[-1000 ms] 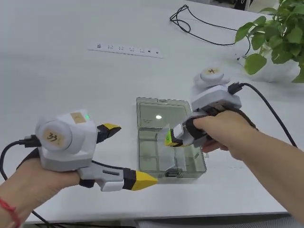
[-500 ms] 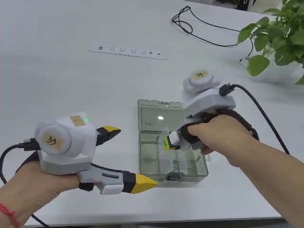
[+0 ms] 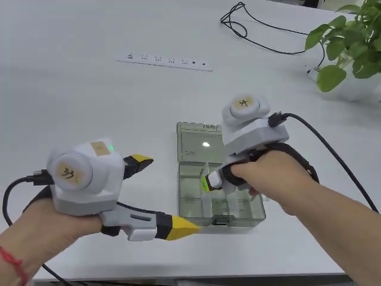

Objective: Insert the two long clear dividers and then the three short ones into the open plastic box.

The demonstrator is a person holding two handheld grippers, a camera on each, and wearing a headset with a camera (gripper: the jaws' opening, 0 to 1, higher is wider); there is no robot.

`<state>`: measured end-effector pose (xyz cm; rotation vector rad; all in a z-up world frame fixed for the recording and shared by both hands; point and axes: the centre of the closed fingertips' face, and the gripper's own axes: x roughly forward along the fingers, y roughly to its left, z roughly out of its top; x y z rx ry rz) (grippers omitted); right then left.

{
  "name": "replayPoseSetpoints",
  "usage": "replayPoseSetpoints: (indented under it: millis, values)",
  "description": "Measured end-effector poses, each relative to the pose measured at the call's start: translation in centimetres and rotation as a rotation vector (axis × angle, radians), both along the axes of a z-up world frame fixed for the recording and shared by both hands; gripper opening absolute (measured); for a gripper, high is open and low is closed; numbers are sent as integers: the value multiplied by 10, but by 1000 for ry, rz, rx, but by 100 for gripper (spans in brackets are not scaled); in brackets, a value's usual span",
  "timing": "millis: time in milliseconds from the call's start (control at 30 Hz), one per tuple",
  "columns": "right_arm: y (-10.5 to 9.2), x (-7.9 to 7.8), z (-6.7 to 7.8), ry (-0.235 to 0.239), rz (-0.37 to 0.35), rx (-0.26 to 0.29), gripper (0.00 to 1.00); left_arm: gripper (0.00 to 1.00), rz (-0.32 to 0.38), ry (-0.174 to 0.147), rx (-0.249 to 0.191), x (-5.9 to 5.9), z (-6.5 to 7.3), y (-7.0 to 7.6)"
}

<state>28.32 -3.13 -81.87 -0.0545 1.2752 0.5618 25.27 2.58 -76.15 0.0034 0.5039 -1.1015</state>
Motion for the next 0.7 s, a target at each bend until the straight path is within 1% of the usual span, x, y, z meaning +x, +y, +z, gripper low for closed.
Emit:
replayPoseSetpoints:
  millis: [200, 300, 433, 533, 567, 700]
  values:
    - [1, 0, -3, 6, -7, 29, 9, 100, 1, 3, 8, 1, -1, 0]
    - [2, 0, -3, 2, 7, 43, 10, 100, 11, 4, 8, 2, 1, 1]
    - [2, -2, -1, -3, 16, 84, 11, 100, 22, 2, 10, 2, 4, 2]
    - [4, -4, 6, -3, 1, 146, 14, 100, 33, 1, 14, 2, 6, 4]
    - [2, -5, 7, -5, -1, 153, 14, 100, 38, 1, 14, 1, 7, 4]
    - [-1, -4, 20, -24, -17, 212, 17, 100, 55, 1, 19, 0, 10, 6]
